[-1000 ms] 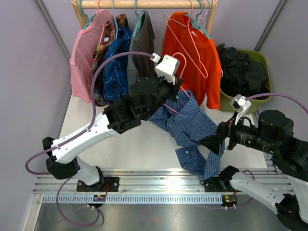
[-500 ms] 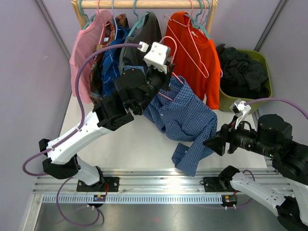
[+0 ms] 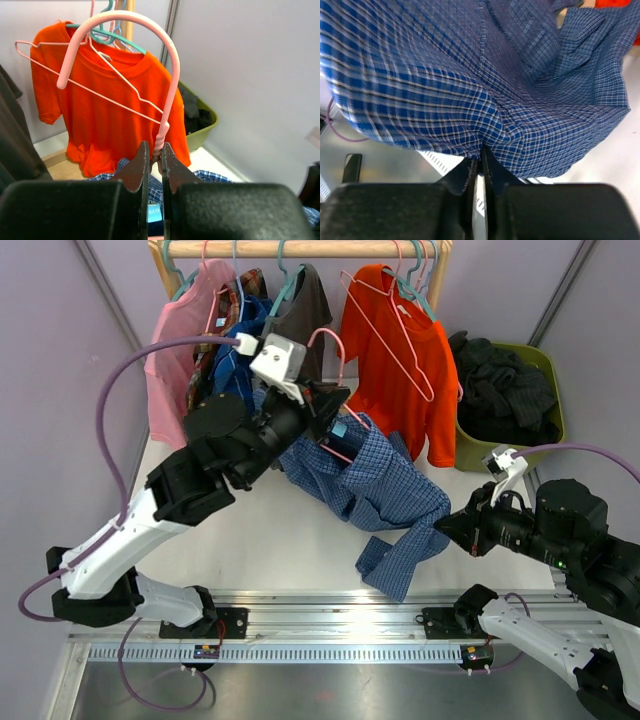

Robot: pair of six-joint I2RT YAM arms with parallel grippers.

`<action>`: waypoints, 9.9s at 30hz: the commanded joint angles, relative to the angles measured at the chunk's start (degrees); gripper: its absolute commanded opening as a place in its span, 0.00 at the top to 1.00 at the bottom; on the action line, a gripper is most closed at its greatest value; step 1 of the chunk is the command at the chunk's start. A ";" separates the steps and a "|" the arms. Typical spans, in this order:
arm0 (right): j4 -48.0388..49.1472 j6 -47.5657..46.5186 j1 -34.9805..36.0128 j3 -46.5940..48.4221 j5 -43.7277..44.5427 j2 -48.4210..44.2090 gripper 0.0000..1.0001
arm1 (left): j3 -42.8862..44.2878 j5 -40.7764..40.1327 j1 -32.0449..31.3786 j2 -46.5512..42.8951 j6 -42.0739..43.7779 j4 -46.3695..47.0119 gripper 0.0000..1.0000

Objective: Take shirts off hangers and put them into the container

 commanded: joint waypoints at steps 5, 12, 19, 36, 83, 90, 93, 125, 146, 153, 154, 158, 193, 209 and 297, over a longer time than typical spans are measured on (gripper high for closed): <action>1.32 -0.32 -0.05 1.02 6.33 -1.16 1.00 | -2.79 -9.27 0.09 -7.03 0.52 9.49 1.00; 0.62 0.29 -0.05 1.11 9.06 -2.04 1.00 | -4.20 -21.60 0.27 -5.98 6.69 13.79 1.00; -4.21 2.05 -0.05 4.27 25.62 -2.39 1.00 | -9.98 -35.40 0.35 -8.17 18.80 30.04 1.00; -4.66 4.07 -0.05 2.78 40.80 -2.22 1.00 | -20.20 -37.62 0.35 -17.58 16.65 40.41 1.00; 15.63 2.66 -0.05 -1.60 -6.76 5.87 0.00 | -28.28 37.36 14.94 -4.05 -15.37 13.54 1.00; 17.05 5.12 -0.05 -5.92 -11.24 7.28 0.09 | -26.09 38.50 14.86 -1.42 -15.54 12.84 1.00; 16.88 5.21 0.04 -5.92 -11.25 7.45 0.24 | -24.86 38.07 14.86 0.08 -15.72 11.79 1.00; 10.46 1.00 -0.05 0.76 2.99 12.64 1.00 | -24.85 31.91 14.68 -10.53 -14.23 11.60 0.01; 25.75 -8.75 -0.05 29.57 24.43 41.62 1.00 | -52.71 18.46 11.16 -37.27 -19.59 4.75 0.01; 30.05 -11.66 -0.05 40.04 28.65 51.92 1.00 | -55.43 18.99 11.16 -38.41 -21.17 4.66 0.01; 30.50 -12.53 -0.05 41.70 30.83 52.97 1.00 | -56.05 18.99 11.16 -39.11 -21.34 4.93 0.01; 33.40 -13.51 -0.22 44.00 32.35 56.14 1.00 | -57.90 18.73 11.16 -40.43 -22.83 5.19 0.01; 21.89 -8.16 9.95 23.47 38.23 32.81 0.01 | -57.02 17.41 11.17 -38.94 -23.02 4.23 0.01; 10.03 28.75 12.96 -23.06 47.89 21.07 0.01 | -56.67 10.73 11.16 -23.41 -24.51 -1.13 0.01; 64.69 31.40 4.61 -53.21 16.70 29.25 0.01 | -59.39 15.39 0.80 27.42 -41.03 36.13 1.00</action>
